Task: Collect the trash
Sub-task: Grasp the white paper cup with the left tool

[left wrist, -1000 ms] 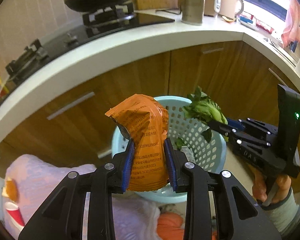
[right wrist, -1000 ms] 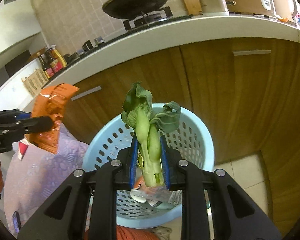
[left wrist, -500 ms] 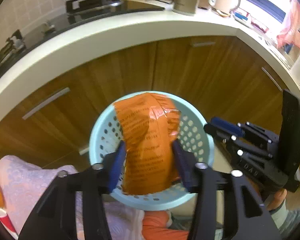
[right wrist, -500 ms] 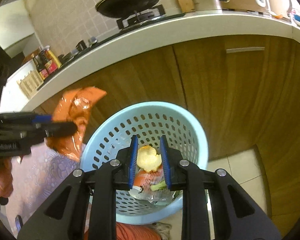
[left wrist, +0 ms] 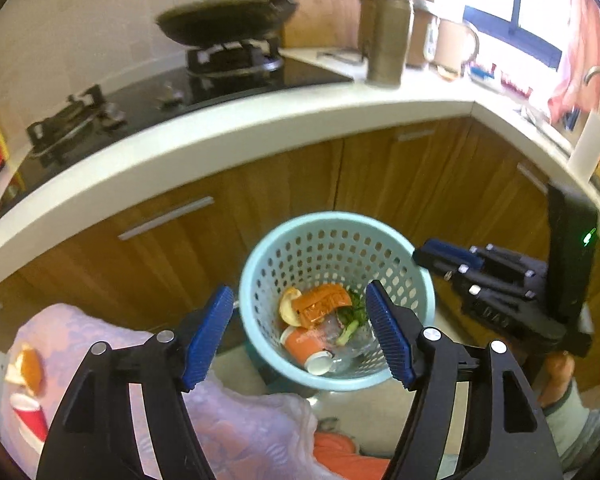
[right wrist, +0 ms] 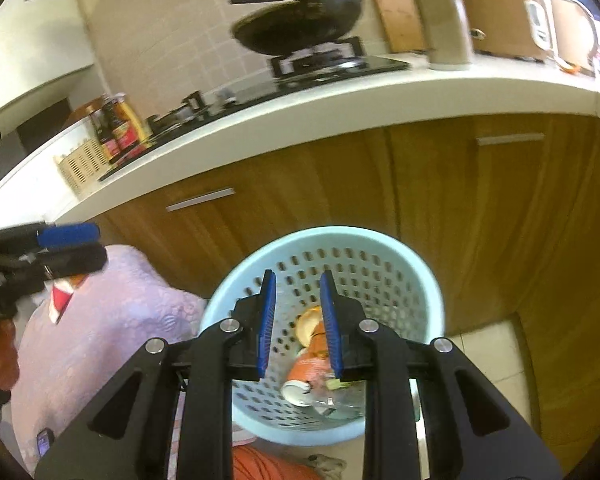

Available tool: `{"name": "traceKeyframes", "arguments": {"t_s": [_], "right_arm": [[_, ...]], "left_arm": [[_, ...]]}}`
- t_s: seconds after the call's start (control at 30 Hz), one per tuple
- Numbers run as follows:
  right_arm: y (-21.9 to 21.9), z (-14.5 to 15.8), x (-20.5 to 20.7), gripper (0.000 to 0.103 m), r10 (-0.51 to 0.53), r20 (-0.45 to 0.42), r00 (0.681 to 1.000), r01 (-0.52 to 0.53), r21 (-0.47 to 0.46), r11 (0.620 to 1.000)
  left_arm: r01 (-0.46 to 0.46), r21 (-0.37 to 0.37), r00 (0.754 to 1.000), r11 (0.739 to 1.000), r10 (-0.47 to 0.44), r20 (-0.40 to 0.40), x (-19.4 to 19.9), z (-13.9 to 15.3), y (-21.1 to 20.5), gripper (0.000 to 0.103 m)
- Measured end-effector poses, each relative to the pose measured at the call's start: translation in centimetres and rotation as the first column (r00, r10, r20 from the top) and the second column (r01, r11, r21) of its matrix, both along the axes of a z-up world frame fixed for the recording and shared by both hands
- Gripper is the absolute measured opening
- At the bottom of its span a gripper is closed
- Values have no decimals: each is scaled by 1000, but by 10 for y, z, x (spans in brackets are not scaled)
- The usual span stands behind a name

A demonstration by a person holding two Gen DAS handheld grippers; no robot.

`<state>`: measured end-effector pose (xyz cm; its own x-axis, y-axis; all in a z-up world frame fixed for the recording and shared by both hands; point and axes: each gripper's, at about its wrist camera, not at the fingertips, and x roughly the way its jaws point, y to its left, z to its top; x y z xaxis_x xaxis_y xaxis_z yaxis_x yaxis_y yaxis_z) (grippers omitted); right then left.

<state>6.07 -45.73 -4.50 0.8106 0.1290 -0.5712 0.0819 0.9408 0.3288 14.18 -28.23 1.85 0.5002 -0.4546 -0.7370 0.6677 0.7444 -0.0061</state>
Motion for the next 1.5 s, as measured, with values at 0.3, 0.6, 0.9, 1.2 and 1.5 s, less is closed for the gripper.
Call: {"name": "traceKeyframes", "arguments": {"t_s": [0.3,0.6,0.9,1.2,1.5], "right_arm": [[60,25,2,28,108,48,993,-105,-58,993],[169,35,29,40,324,78,943,-312,-140,940],[275,31,63,59,524,145,840,-508,-133,851],[319,20,104,60,601,91,794,-597,-70,799],[330,-1,135,62,629,21,777,-628,-12,778]], "left_arm": [[-107,-103,989,989,116,87,-22,32,80,69],[-303,-223,935,926,334,117,-36,44,202,73],[-479,-276,845,833,523,113,-42,33,310,81],[-614,-351,772,707,631,-80,0,-21,391,86],[-635,-246,772,733,614,-165,76,-91,394,88]]}}
